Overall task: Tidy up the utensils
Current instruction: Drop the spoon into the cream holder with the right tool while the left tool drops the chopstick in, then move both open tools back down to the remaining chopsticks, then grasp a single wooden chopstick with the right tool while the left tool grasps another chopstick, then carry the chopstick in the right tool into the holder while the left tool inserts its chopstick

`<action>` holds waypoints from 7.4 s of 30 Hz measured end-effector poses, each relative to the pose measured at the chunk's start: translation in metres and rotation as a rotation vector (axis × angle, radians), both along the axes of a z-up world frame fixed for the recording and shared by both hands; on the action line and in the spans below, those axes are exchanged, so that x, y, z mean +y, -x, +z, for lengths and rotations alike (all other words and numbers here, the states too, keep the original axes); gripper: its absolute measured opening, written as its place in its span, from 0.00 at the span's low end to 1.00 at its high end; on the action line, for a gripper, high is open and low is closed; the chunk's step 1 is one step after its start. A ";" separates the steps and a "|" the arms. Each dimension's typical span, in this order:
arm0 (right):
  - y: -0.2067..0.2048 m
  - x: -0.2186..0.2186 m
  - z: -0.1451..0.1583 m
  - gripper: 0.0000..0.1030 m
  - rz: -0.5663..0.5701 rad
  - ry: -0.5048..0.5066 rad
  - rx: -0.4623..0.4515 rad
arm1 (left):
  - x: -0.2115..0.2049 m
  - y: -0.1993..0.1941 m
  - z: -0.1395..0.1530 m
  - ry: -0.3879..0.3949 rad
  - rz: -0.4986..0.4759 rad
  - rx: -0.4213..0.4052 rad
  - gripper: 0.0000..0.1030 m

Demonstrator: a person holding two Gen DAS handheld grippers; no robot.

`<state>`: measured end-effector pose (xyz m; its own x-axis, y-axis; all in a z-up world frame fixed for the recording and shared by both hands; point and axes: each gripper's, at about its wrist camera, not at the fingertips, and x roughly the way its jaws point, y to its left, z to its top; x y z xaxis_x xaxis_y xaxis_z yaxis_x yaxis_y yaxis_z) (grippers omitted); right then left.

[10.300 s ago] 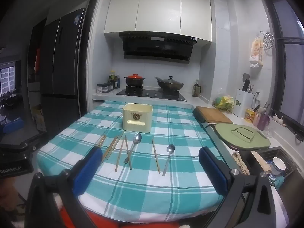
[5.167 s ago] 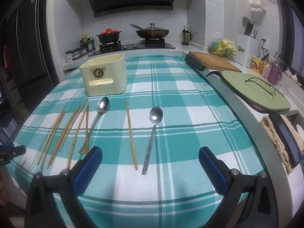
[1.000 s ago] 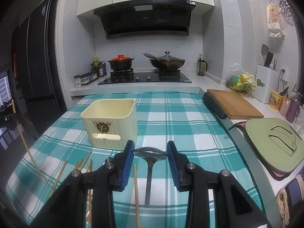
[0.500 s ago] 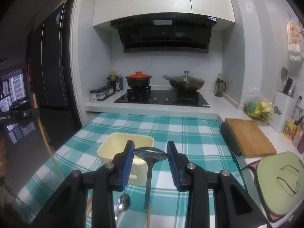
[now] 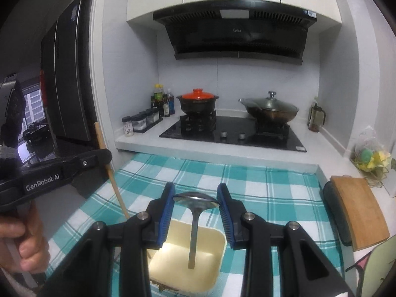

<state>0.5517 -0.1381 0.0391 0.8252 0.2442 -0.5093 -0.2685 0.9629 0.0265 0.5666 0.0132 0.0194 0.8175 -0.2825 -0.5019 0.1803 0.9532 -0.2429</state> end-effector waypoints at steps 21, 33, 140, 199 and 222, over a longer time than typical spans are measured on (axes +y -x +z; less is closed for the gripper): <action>-0.095 -0.014 -0.105 0.43 -0.081 -0.007 0.286 | -0.011 -0.061 -0.081 -0.095 0.079 0.150 0.59; 0.029 -0.046 -0.028 0.52 -0.030 -0.023 0.178 | 0.053 0.117 -0.027 -0.133 -0.008 0.147 0.88; 0.071 -0.016 -0.237 0.16 0.081 0.255 0.519 | 0.038 0.147 -0.223 -0.277 0.050 0.474 0.38; 0.220 -0.035 0.052 0.07 0.081 -0.038 -0.125 | 0.042 0.224 0.065 0.037 -0.064 -0.079 0.05; 0.035 -0.003 0.038 0.07 0.031 0.000 -0.084 | -0.025 0.033 0.033 -0.066 -0.037 0.082 0.05</action>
